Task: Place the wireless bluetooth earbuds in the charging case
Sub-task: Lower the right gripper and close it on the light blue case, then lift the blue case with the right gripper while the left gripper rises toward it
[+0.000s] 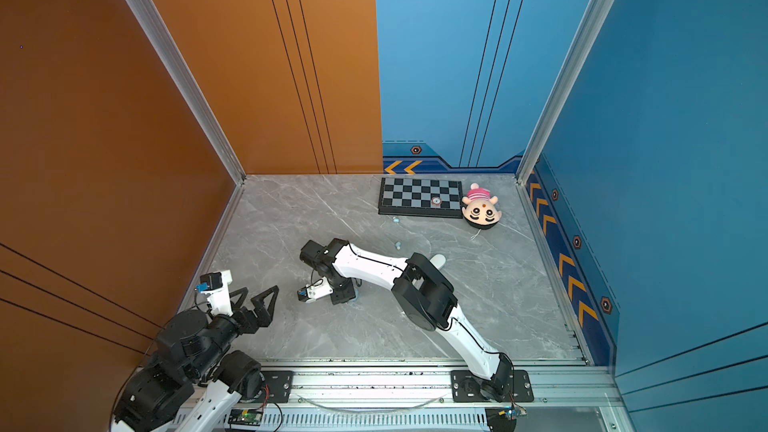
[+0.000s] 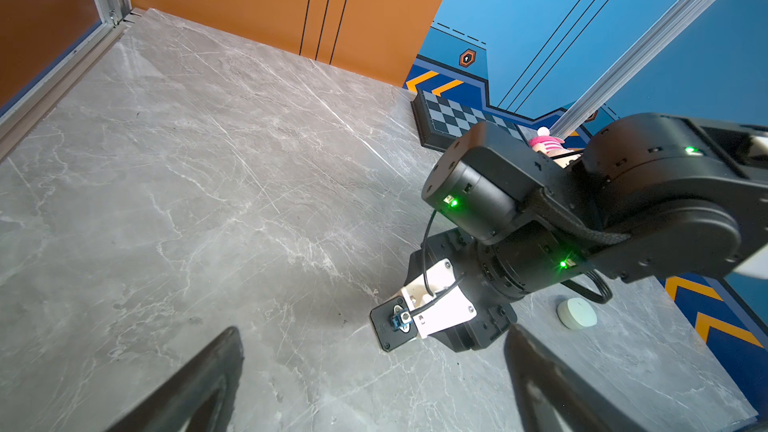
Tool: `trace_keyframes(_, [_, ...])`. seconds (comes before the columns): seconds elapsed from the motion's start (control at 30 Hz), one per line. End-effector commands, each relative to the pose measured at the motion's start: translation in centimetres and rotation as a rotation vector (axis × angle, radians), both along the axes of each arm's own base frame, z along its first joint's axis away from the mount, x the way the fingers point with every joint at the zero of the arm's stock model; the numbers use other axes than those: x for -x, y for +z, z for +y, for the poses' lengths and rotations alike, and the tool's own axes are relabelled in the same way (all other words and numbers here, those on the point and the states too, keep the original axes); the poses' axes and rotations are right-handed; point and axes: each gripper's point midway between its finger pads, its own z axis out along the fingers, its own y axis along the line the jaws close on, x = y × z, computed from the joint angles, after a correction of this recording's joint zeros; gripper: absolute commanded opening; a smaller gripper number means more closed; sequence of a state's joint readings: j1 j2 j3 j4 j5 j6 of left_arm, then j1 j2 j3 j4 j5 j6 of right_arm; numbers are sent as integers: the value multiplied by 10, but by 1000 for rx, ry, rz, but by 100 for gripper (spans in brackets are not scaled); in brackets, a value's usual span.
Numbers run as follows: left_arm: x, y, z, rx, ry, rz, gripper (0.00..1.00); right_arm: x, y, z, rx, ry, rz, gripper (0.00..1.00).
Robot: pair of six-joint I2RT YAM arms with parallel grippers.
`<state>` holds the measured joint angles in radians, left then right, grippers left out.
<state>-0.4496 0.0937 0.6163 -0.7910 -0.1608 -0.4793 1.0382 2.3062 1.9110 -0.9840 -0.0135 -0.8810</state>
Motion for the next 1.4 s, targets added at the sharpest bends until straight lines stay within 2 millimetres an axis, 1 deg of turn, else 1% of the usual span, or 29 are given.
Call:
trace_keyframes(0.0, [-1, 2, 4, -2, 27, 7, 98, 1, -14, -11, 60, -49, -16, 55])
trace_keyframes(0.17, [-1, 2, 4, -1, 26, 9, 98, -2, -16, -15, 75, -97, -31, 55])
trace_keyframes(0.37, [-1, 0, 4, 2, 26, 12, 98, 2, -14, -14, 58, -133, -11, 45])
trace_keyframes(0.43, [-1, 0, 4, -4, 26, 14, 98, 3, -10, -10, 40, -149, -4, 39])
trace_keyframes(0.5, [-1, 3, 4, -11, 22, 5, 98, 2, -3, -7, 16, -170, 3, 35])
trace_keyframes(0.6, [-2, 11, 0, -44, -15, -32, 98, -2, 16, 0, -56, -234, 33, 29])
trace_keyframes(0.67, [-3, 19, -4, -67, -44, -58, 98, -7, 34, 6, -134, -302, 68, 24])
trace_keyframes(0.8, [-8, 41, -17, -120, -126, -129, 98, -22, 86, 20, -367, -493, 177, 18])
trace_keyframes(0.83, [-10, 47, -21, -131, -149, -151, 98, -28, 100, 23, -435, -550, 210, 18])
trace_keyframes(0.87, [-12, 51, -25, -140, -171, -166, 98, -32, 110, 25, -490, -598, 240, 18])
trace_keyframes(0.9, [-14, 57, -30, -141, -194, -188, 98, -36, 135, 27, -578, -641, 268, 18])
trace_keyframes(0.97, [-19, 65, -40, -125, -229, -216, 98, -47, 168, 28, -707, -720, 311, 17])
trace_keyframes(1.03, [-25, 74, -54, -81, -280, -255, 98, -57, 196, 23, -819, -801, 362, 17])
trace_keyframes(1.13, [-34, 82, -74, 30, -332, -310, 98, -76, 256, 13, -1076, -898, 408, 16])
trace_keyframes(1.17, [-38, 85, -77, 70, -333, -324, 98, -81, 275, 8, -1159, -918, 413, 16])
trace_keyframes(1.2, [-42, 93, -80, 125, -328, -367, 98, -85, 295, 3, -1260, -939, 423, 16])
trace_keyframes(1.23, [-46, 93, -84, 167, -334, -380, 98, -89, 312, -3, -1356, -961, 446, 16])
trace_keyframes(1.3, [-49, 96, -93, 211, -364, -431, 99, -93, 340, -16, -1523, -1001, 483, 16])
trace_keyframes(1.37, [-52, 101, -99, 213, -381, -458, 98, -91, 357, -25, -1633, -1023, 526, 15])
